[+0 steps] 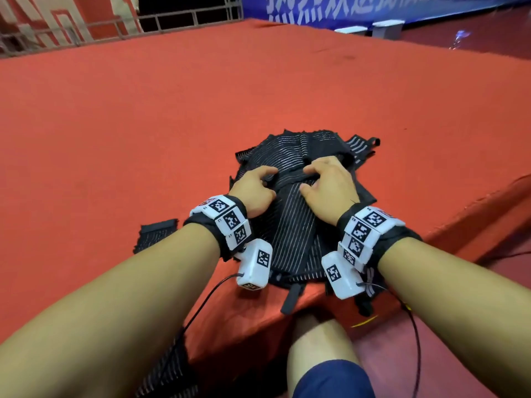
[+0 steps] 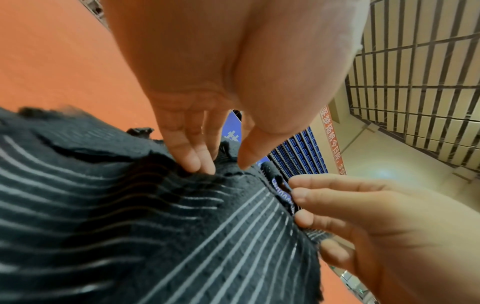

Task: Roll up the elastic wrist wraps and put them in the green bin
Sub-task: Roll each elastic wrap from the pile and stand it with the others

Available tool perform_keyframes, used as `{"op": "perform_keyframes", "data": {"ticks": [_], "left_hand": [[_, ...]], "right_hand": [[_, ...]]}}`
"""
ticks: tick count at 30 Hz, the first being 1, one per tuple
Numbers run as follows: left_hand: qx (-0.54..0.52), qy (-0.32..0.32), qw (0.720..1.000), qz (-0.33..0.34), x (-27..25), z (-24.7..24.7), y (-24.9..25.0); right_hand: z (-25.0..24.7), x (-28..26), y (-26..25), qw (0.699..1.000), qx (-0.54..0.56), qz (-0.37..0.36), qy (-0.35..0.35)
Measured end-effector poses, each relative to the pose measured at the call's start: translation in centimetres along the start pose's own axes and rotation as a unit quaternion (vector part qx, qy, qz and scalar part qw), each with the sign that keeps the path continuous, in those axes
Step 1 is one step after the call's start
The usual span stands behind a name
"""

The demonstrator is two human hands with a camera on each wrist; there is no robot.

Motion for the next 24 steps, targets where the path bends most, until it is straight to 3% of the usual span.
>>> {"op": "perform_keyframes", "data": {"ticks": [6, 16, 21, 24], "left_hand": [[0.029, 0.081, 0.996, -0.013, -0.1, -1.0, 0.3], [-0.08, 0.285, 0.955, 0.013, -2.6, -6.3, 0.6], [-0.114, 0.332, 0.936, 0.032, -4.1, -8.3, 0.0], [-0.139, 0.341, 0.928, 0.054, -4.8, -9.2, 0.2]], "right_hand": [[-0.7, 0.3, 0.5, 1.0, -0.029, 0.008, 0.005], [0.9, 0.6, -1.1, 0.996, -0.06, 0.035, -0.055], [1.0, 0.3, -2.3, 0.997, -0.05, 0.02, -0.049], [1.2, -0.3, -4.5, 0.999, -0.019, -0.031, -0.033]]}}
Point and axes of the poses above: each hand's wrist, its own x-axis towards the middle knuckle, its own z-axis out of the palm, y = z × x, the point moved 8 cm from there along x, towards the middle knuckle, and after that the axes turned 8 degrees about x, right-handed, at the moved point
